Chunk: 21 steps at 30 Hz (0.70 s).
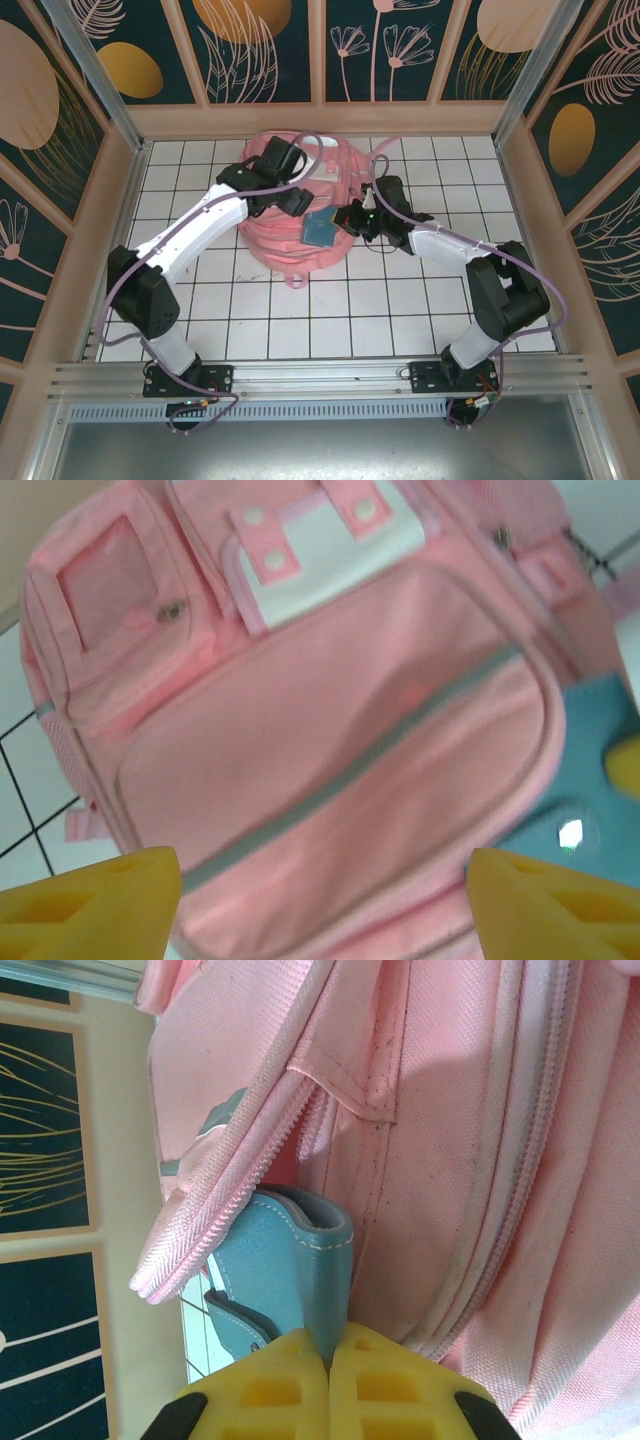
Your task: Pack books, pencil case, and school supplies into a backpack
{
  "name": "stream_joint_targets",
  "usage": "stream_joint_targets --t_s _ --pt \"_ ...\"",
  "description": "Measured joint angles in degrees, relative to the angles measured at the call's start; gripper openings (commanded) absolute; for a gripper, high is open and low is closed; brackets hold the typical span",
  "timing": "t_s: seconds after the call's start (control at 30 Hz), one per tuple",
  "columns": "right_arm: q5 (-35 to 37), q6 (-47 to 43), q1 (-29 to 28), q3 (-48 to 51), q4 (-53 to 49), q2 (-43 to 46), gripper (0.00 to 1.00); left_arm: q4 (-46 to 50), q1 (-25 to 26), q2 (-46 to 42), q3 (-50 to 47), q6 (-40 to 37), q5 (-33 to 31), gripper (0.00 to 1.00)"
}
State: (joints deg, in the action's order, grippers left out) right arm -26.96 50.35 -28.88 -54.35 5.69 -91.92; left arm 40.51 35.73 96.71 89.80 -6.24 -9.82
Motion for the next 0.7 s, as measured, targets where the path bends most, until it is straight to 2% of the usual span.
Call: stream_joint_targets --t_s 0.2,0.33,0.57,0.63,0.7 --pt "0.0 0.0 0.0 -0.6 -0.4 0.0 0.0 -1.1 0.0 -5.2 -8.6 -13.7 3.3 0.78" --pt "0.0 0.0 0.0 -0.6 -0.5 0.0 0.0 -2.5 -0.6 -4.7 -10.4 -18.0 4.8 0.76" --pt "0.0 0.0 0.0 -0.7 -0.8 0.0 0.0 -8.9 -2.6 0.4 -14.0 -20.9 3.1 0.6" --pt "0.0 0.0 0.0 -0.7 -0.8 0.0 0.0 -11.0 -3.0 1.4 -14.8 -21.2 2.8 0.54" --pt "0.0 0.0 0.0 -0.7 -0.8 0.0 0.0 -13.6 -3.1 1.6 -15.2 -21.8 2.2 0.43"
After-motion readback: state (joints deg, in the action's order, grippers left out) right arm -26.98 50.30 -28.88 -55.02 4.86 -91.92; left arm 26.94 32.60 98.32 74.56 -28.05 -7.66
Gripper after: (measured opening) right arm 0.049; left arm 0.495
